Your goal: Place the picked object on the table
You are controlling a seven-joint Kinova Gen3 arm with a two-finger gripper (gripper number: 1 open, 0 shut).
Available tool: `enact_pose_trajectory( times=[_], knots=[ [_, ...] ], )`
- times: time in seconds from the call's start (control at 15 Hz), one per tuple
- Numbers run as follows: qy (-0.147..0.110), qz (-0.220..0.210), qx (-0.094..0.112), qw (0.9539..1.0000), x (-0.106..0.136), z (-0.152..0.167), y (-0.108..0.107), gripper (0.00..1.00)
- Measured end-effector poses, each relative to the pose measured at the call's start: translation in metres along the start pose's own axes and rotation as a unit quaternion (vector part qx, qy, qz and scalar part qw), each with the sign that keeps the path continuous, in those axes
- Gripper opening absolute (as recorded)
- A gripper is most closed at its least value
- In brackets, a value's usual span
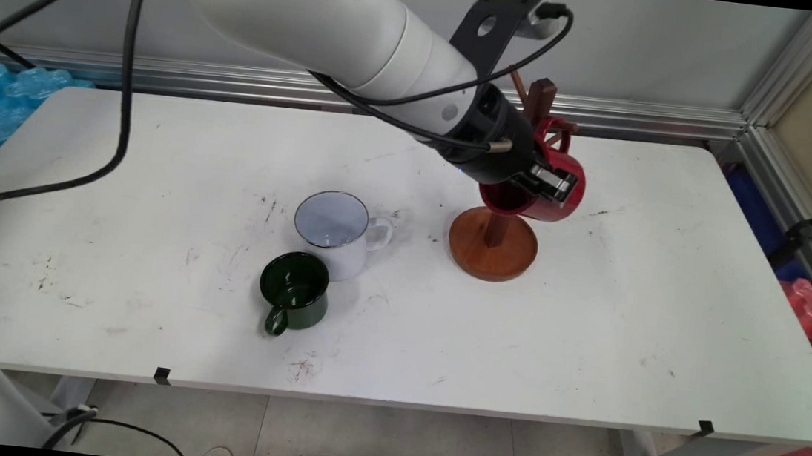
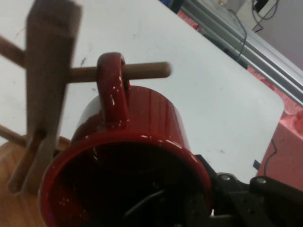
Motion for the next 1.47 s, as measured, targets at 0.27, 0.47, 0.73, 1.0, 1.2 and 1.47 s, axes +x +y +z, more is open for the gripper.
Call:
enact_pose_trajectory(
  times=[0.27, 0.47, 0.73, 1.0, 1.2, 1.47],
  knots=[
    [0.005, 0.004, -0.015, 0.9999, 0.006, -0.01, 0.012, 0.0],
    [0.006, 0.007, -0.028, 0.9996, 0.007, -0.018, 0.023, 0.0],
    [0.002, 0.009, -0.045, 0.9989, 0.005, -0.029, 0.038, 0.0],
    [-0.007, 0.015, -0.057, 0.9982, 0.0, -0.04, 0.049, 0.0],
    [-0.023, 0.038, -0.049, 0.9978, -0.002, -0.053, 0.05, 0.0],
    [-0.069, 0.09, -0.025, 0.9933, -0.004, -0.083, 0.043, 0.0]
  ],
)
